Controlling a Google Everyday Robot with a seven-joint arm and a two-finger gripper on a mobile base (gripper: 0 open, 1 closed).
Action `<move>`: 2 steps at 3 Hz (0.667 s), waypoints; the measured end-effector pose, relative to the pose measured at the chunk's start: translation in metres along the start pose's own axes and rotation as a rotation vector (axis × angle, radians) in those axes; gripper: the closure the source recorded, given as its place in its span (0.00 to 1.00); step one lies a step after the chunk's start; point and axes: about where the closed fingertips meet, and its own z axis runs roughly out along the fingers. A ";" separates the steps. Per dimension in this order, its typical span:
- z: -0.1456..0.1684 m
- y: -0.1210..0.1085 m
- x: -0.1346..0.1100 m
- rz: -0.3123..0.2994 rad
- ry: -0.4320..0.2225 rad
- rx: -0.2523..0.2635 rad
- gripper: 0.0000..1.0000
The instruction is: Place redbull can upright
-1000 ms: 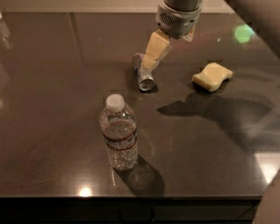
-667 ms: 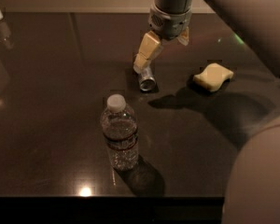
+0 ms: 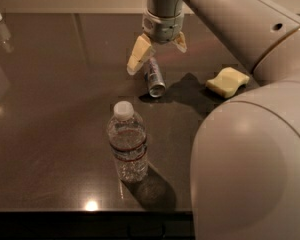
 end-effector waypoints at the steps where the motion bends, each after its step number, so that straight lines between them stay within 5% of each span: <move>1: 0.010 0.003 -0.017 0.033 0.002 -0.006 0.00; 2: 0.027 0.001 -0.024 0.077 0.026 0.009 0.00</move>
Offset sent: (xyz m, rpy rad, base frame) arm 0.0087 -0.0056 -0.0619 -0.1573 0.1237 -0.1638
